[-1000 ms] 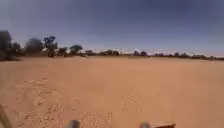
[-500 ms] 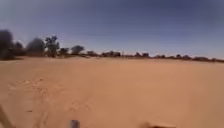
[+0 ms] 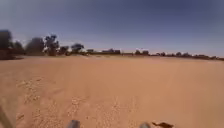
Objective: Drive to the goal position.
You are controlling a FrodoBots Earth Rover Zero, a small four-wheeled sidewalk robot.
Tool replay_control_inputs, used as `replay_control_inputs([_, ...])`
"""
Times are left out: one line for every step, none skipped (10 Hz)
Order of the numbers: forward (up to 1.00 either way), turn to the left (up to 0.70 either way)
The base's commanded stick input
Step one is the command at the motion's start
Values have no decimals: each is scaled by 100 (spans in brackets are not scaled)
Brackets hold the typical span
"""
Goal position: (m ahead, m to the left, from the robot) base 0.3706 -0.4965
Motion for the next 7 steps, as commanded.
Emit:
replay_control_inputs([50,-1])
replay_control_inputs([50,-1])
replay_control_inputs([50,-1])
replay_control_inputs([50,-1])
replay_control_inputs([50,-1])
replay_control_inputs([50,-1])
replay_control_inputs([50,-1])
